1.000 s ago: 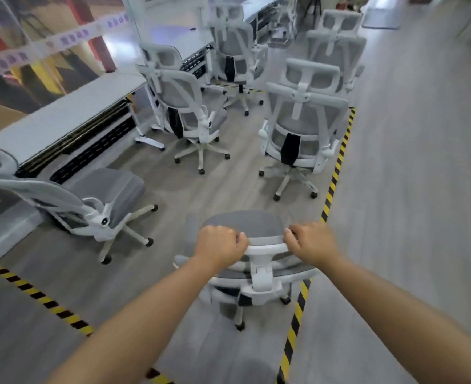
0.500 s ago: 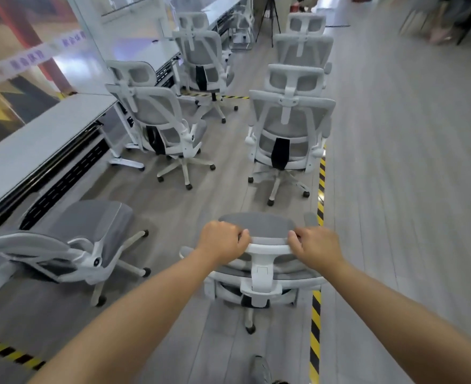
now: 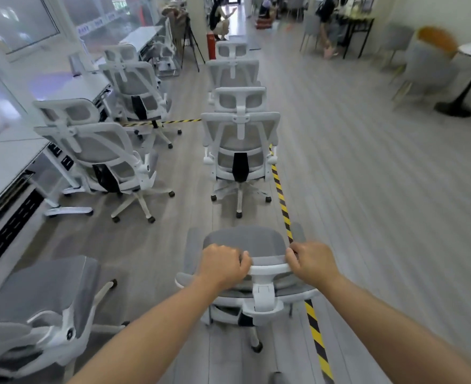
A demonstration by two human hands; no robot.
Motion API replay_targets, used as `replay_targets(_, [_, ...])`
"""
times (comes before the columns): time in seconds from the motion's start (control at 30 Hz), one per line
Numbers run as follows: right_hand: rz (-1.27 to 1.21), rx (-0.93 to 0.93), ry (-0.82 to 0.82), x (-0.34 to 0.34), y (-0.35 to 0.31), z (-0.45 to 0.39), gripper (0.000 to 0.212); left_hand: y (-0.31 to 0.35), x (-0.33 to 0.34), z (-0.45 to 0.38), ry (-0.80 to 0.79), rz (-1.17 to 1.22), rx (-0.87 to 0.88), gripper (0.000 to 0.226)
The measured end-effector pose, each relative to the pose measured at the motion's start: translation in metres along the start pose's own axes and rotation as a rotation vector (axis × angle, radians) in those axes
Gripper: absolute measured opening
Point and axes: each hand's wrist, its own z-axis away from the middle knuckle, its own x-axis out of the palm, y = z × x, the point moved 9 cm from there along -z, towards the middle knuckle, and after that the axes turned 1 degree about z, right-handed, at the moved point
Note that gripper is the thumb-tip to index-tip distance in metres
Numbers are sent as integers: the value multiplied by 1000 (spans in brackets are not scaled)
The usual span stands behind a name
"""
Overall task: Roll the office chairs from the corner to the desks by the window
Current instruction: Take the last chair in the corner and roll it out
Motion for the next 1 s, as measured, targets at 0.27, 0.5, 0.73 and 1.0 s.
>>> replay_targets(0.27, [25, 31, -5, -11, -8, 40, 45, 16, -4, 32, -29, -8, 66, 65])
replay_targets(0.5, [-25, 14, -51, -20, 3, 54, 43, 37, -5, 43, -27, -14, 61, 60])
replay_targets(0.73, [19, 88, -274, -19, -6, 43, 44, 26, -8, 47, -72, 80, 52, 59])
replay_targets(1.0, [17, 41, -485, 5, -115, -22, 42, -72, -13, 60, -190, 212, -50, 45])
